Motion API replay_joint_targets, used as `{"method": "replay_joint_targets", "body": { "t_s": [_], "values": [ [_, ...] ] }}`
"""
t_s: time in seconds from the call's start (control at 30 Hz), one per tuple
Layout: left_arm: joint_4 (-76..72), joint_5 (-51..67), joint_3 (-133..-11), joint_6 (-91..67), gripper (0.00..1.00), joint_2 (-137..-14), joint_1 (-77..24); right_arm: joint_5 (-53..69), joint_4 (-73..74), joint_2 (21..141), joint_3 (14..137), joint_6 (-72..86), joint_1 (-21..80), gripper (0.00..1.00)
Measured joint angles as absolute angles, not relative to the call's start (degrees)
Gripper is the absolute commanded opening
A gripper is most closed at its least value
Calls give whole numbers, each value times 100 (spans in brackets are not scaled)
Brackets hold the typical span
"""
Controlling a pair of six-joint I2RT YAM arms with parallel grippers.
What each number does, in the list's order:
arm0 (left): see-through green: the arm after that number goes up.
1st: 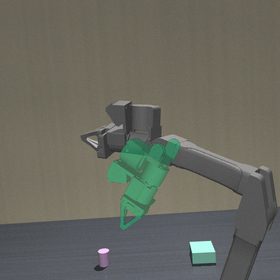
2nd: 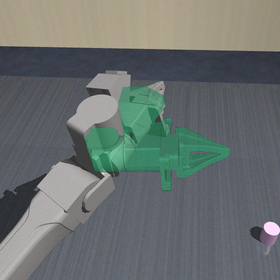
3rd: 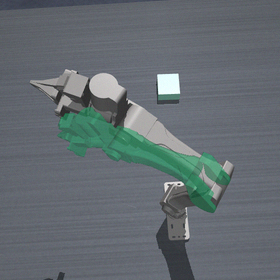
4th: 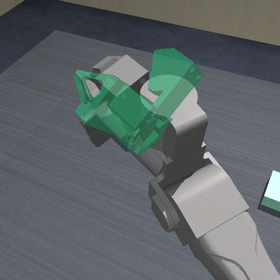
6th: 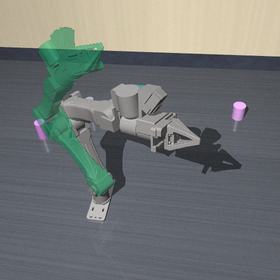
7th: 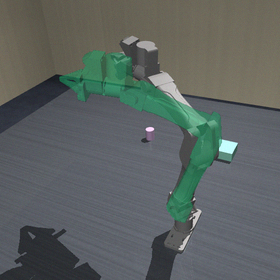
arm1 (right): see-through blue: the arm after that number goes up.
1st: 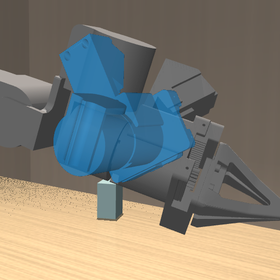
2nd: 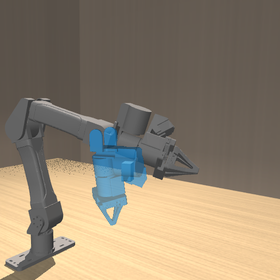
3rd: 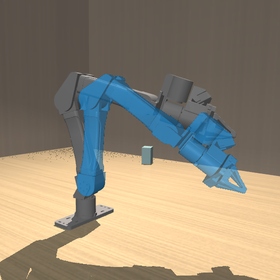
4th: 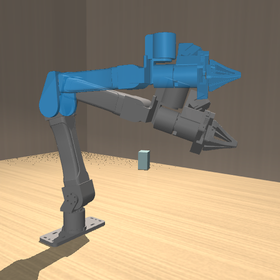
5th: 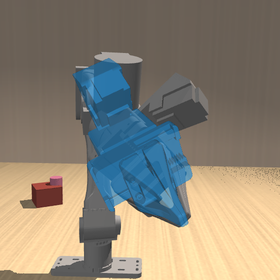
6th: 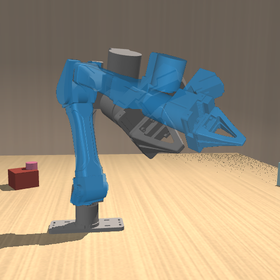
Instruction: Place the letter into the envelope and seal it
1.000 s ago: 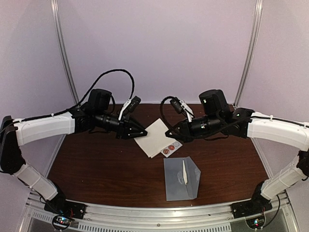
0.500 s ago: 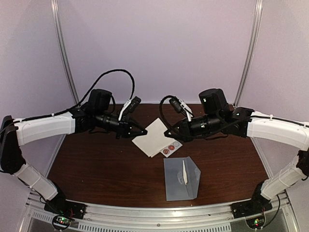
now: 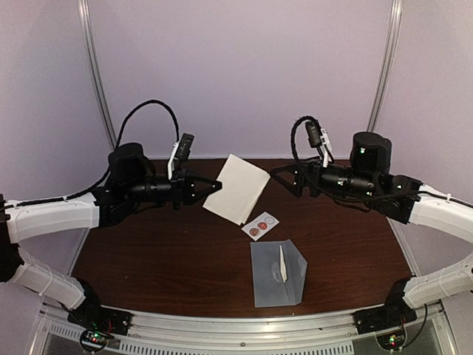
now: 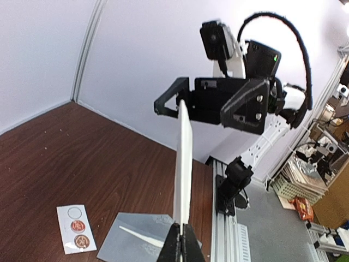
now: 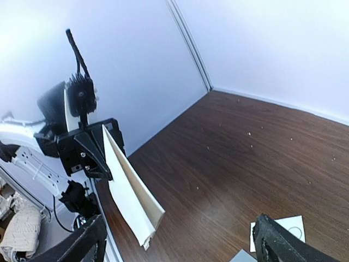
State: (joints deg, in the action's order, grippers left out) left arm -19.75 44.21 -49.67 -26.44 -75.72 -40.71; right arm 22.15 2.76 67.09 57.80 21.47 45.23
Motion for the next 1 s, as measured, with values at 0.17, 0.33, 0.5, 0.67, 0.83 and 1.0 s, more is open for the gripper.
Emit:
{"method": "replay_joint_targets", "body": {
  "t_s": [0.17,0.33,0.5,0.67,0.83,1.0],
  "values": [
    [-3262,3159,-4676,-3483,0,-7349,-4641,2027,-952,6198,4945,2641,4523,91],
    [-4418,2231,-4451,-4150,0,-7437,-5103,2043,-1680,6283,4635,3162,4578,87],
    [-5277,1835,-4348,-4622,0,-7811,-5304,2366,-2436,6508,4630,3465,4766,86],
    [-5557,1708,-4348,-4816,0,-7979,-5387,2596,-2856,6650,4622,3667,4823,74],
    [-5612,1640,-4348,-4853,0,-7979,-5402,2720,-3144,6722,4617,3822,4851,66],
    [-5610,1640,-4348,-4856,0,-7979,-5402,2829,-3378,6886,4617,3955,4864,53]
  ]
}}
